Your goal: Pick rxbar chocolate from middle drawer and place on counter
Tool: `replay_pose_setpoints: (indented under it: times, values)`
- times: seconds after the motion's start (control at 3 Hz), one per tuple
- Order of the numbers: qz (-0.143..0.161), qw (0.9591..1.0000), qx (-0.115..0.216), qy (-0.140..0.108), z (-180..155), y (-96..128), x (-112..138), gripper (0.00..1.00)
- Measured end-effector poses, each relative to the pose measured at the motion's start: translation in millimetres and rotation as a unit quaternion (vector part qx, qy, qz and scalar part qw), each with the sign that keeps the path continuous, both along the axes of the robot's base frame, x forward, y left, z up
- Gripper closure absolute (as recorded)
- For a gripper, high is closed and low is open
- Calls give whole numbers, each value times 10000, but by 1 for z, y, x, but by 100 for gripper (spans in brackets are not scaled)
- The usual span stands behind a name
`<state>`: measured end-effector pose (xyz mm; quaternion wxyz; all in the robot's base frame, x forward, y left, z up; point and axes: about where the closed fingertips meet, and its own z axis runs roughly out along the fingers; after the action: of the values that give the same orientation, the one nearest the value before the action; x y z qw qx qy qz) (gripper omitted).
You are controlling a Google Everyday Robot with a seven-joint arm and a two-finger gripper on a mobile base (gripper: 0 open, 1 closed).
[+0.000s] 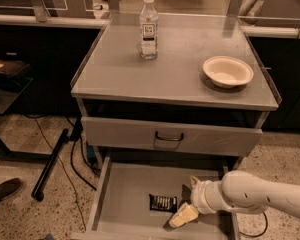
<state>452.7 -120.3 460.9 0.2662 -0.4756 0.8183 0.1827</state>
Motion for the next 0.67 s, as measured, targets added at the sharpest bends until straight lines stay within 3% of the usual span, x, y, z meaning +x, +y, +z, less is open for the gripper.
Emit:
replay_pose_setpoints:
  times: [0.33, 0.67]
  values:
    - [-219, 9990, -345, -201, -18, -17, 20, 0]
    - [-257, 9987, -373, -250, -19, -19, 24, 0]
